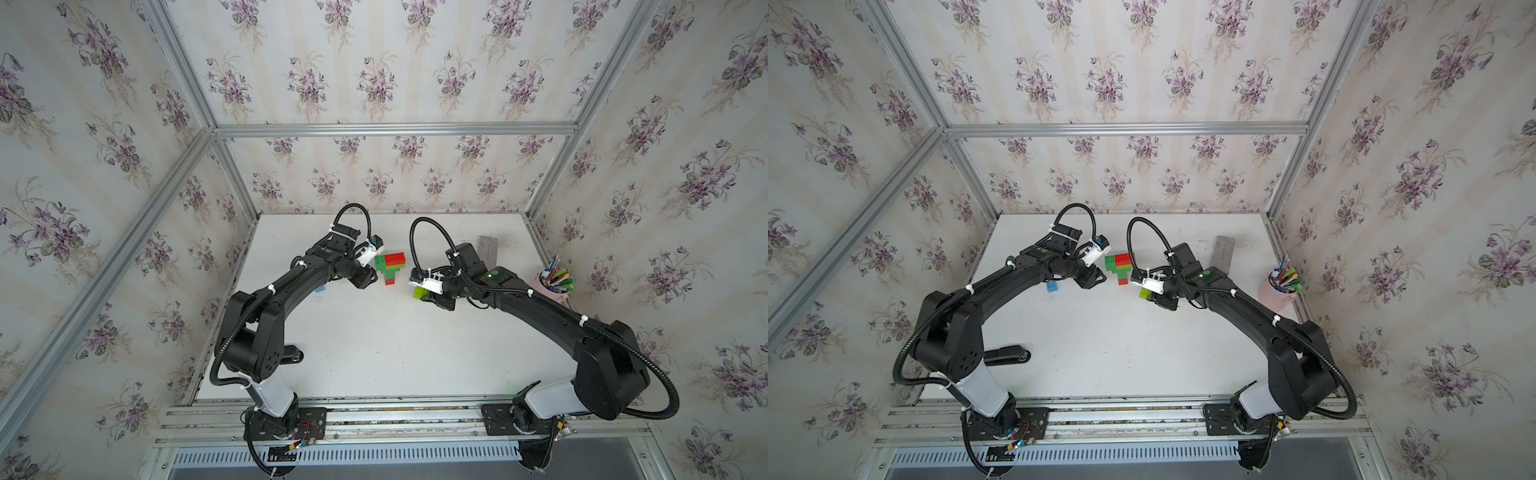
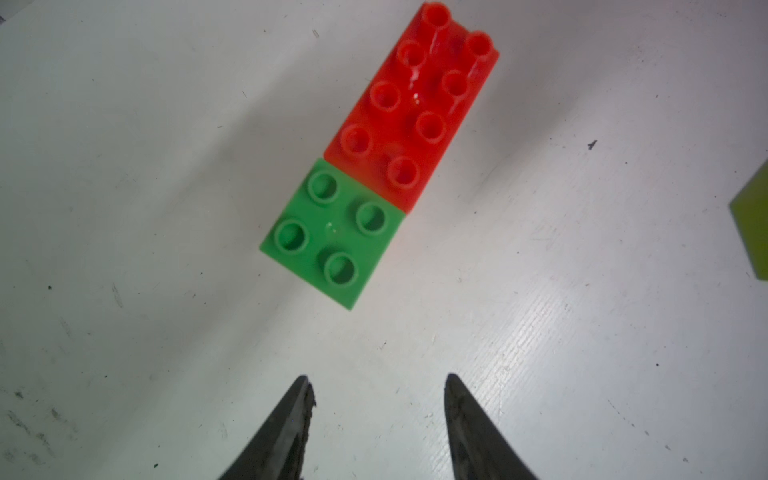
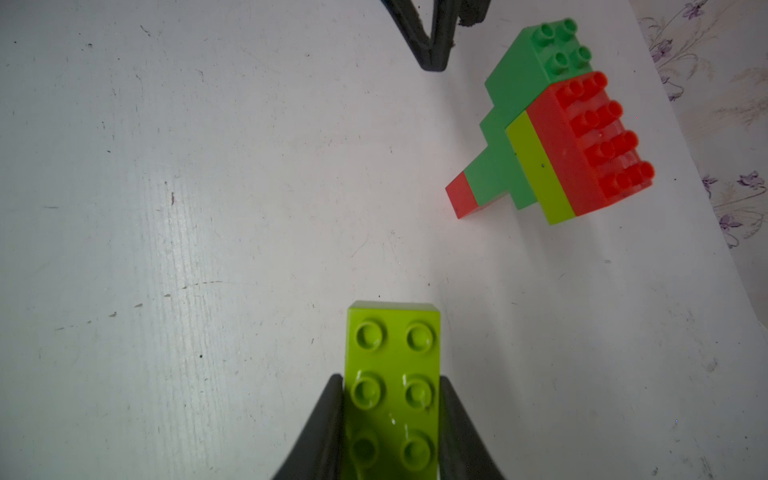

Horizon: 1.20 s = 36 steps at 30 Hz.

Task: Assemble a spoon with lego
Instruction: Adjust the lego brick at the center of the board.

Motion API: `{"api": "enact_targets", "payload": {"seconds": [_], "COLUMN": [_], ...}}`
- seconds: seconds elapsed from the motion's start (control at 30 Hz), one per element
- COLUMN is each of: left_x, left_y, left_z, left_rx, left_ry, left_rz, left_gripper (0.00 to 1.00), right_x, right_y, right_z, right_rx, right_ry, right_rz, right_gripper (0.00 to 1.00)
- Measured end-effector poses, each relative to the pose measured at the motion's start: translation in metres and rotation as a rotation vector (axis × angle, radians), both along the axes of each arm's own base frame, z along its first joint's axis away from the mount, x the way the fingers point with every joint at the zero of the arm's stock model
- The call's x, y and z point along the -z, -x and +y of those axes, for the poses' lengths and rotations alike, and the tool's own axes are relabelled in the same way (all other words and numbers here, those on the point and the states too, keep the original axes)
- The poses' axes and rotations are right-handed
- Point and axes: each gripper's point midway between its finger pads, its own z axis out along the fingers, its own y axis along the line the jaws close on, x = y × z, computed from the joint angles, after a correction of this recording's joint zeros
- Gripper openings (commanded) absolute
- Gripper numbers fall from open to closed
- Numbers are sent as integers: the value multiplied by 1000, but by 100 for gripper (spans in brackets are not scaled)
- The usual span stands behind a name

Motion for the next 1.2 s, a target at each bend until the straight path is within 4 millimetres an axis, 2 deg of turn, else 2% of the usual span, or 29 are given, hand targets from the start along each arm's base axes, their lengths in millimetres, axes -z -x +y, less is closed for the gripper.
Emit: {"api": "enact_targets", "payload": {"seconds": [0.33, 0.97, 1.1, 1.2], "left_x": [7, 13, 11, 13], "left_y": [-23, -48, -41, -24], "left_z": [-2, 12, 15, 23], "left_rx": [-44, -131, -131, -117], "left_ry": [-20, -14, -7, -12], "left_rz": [-10, -33, -35, -33], "left_gripper": [52, 49, 50, 50], "right_x": [-2, 0, -7, -25], "right_y": [-1, -2, -4, -11], "right_z": [0, -2, -1, 3], "right_rx": [3, 11, 14, 15], "right_ry": [0, 20, 14, -2], "right_rz": [-2, 9, 3, -16], "right_gripper": [20, 19, 19, 19]}}
